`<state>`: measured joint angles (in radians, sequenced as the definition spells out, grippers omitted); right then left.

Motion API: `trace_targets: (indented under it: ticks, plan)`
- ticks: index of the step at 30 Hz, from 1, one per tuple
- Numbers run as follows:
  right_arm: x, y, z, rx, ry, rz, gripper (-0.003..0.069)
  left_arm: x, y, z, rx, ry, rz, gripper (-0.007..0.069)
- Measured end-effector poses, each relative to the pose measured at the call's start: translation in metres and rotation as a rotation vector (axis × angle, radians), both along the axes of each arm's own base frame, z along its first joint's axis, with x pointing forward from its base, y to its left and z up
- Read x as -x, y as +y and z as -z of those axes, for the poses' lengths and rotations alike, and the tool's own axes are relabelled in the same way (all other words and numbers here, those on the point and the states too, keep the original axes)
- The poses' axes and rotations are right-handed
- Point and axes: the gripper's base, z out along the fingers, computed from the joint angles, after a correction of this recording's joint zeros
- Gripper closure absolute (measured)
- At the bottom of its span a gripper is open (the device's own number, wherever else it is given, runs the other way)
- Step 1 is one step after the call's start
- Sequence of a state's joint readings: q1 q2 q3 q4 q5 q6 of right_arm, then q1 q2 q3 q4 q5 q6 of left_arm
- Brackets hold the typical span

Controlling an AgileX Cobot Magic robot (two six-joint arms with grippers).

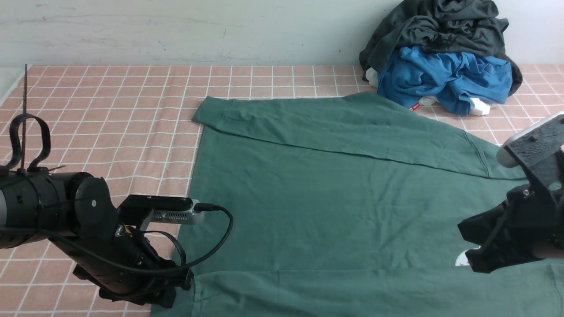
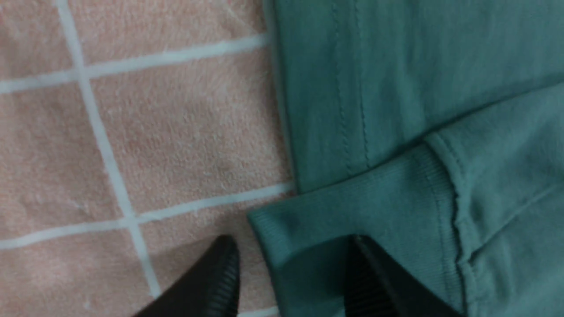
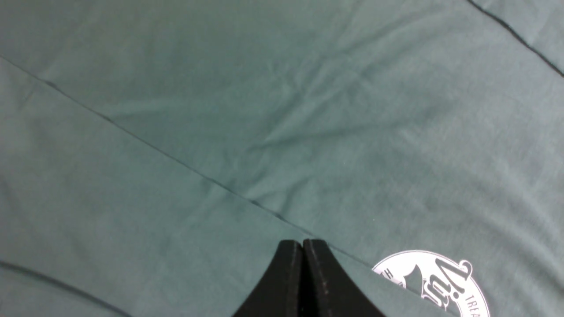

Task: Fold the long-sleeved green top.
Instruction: Use the left arm to clamp the cuff closest to it, then use the left arm to drag and place the cuff at the centered position on the left edge of the fabric

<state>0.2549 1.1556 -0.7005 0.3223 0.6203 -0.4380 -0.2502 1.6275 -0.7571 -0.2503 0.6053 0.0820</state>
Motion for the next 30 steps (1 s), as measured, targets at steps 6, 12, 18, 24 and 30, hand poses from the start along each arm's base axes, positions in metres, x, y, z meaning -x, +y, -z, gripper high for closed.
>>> trace_targets:
  ticks: [6,12,18,24,30]
  plan:
    - [-0.001,0.001,-0.001,-0.010,-0.012,0.005,0.0666,-0.004,-0.002,-0.008,0.012,-0.036,0.004,0.0572]
    - [-0.001,0.001,-0.001,-0.008,-0.018,0.004,0.0666,-0.018,-0.007,-0.062,0.047,-0.198,0.071,0.0608]
    - [-0.002,0.000,-0.001,0.010,-0.032,-0.004,0.0666,-0.049,-0.013,-0.121,0.054,-0.456,0.146,0.0608]
    - [-0.002,0.000,-0.002,0.010,-0.033,-0.004,0.0666,-0.101,-0.011,-0.113,0.027,-0.479,0.123,0.0608]
    - [-0.002,0.000,-0.002,0.011,-0.033,-0.005,0.0666,-0.162,-0.010,-0.073,0.016,-0.374,0.097,0.0572]
